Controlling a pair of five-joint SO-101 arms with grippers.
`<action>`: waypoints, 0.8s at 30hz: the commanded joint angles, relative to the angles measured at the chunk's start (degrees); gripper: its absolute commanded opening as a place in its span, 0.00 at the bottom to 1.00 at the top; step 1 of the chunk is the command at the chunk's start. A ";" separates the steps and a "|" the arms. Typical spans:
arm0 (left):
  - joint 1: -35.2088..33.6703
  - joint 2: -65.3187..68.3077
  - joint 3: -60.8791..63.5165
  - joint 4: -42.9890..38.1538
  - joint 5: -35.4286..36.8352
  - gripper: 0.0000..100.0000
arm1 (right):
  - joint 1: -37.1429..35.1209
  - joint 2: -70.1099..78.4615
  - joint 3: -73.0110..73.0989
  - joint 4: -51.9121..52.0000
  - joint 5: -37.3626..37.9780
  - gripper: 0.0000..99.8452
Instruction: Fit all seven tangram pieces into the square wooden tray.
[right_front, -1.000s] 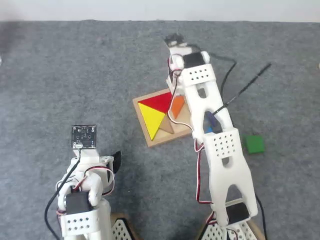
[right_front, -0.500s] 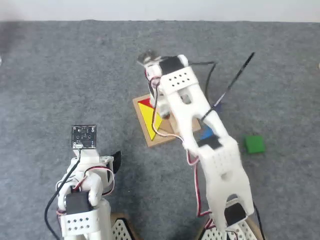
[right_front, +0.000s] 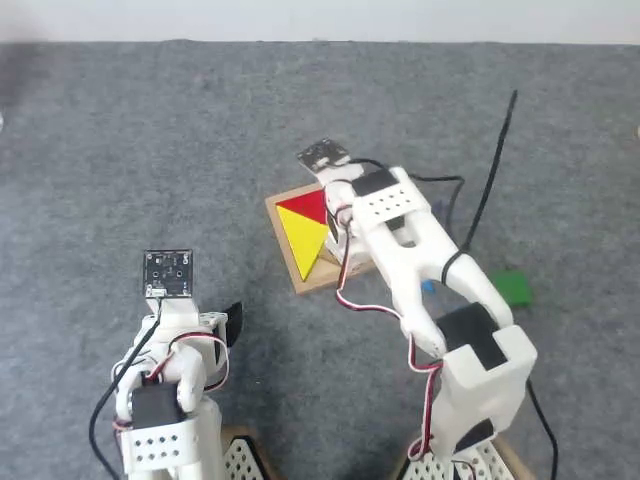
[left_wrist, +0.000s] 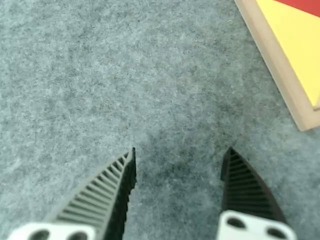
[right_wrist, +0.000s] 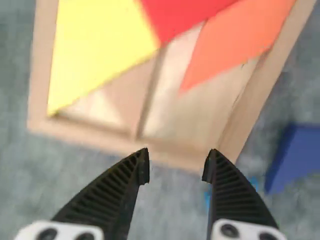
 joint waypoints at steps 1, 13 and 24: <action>0.00 -1.23 -1.27 0.26 0.44 0.27 | 0.40 0.84 0.09 -6.64 -1.49 0.19; 0.09 -1.23 -1.27 0.26 0.44 0.27 | -0.75 0.04 0.35 -7.08 -4.48 0.19; 0.00 -1.23 -1.27 0.26 0.44 0.27 | -4.35 -6.46 6.59 -10.77 -5.27 0.19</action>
